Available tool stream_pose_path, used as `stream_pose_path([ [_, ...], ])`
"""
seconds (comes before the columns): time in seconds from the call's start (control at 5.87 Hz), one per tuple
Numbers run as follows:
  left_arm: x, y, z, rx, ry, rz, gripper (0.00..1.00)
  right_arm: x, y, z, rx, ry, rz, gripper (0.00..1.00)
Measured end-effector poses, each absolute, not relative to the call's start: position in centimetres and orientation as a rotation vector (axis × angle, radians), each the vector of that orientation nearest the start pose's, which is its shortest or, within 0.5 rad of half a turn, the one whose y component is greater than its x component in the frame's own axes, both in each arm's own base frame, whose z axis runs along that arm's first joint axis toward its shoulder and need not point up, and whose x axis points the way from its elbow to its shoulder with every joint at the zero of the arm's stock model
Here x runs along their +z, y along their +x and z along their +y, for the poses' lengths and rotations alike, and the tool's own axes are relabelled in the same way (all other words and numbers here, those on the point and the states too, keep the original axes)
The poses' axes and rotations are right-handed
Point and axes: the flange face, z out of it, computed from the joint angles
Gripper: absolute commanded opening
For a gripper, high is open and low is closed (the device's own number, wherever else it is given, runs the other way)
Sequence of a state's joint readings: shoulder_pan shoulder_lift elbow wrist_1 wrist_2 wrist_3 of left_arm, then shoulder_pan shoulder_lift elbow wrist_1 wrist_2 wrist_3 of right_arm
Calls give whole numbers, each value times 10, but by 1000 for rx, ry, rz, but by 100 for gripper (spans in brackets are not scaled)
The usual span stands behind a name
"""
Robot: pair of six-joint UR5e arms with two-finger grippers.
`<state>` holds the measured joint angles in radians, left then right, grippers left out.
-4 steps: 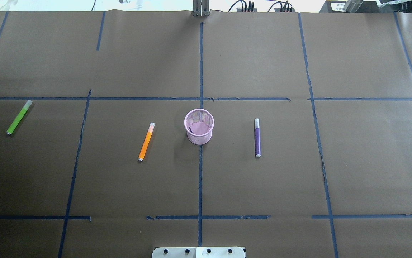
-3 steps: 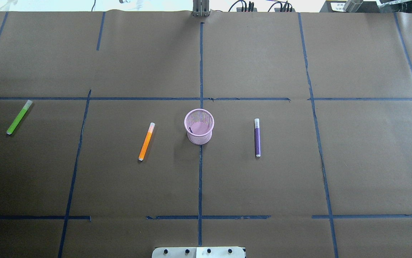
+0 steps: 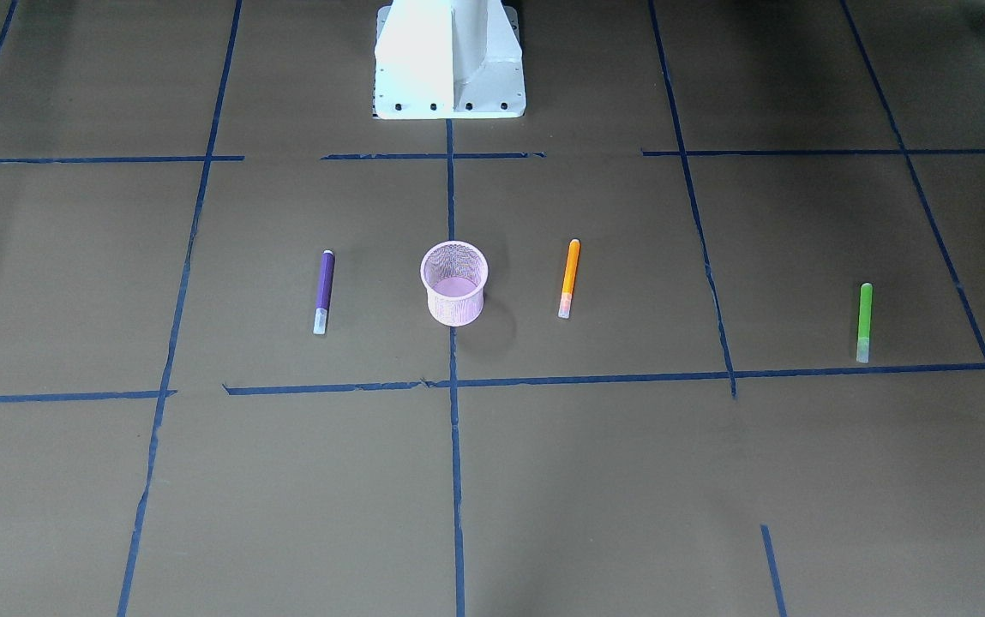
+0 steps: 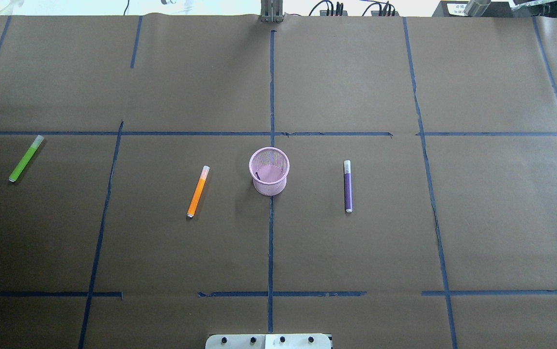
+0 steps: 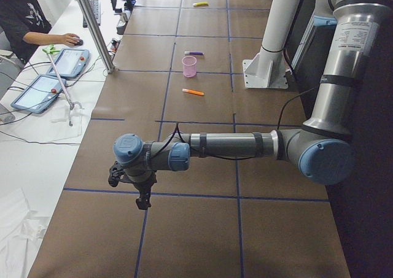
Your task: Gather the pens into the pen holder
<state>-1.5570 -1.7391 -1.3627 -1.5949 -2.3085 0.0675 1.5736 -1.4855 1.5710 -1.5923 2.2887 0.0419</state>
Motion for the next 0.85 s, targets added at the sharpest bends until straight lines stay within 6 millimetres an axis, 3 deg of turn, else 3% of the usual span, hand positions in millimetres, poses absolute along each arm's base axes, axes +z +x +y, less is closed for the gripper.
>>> stream_pose_path([
  [0.85,671,-58,-563,76,14,739,100,624,69,-531,22,41,-717,100],
])
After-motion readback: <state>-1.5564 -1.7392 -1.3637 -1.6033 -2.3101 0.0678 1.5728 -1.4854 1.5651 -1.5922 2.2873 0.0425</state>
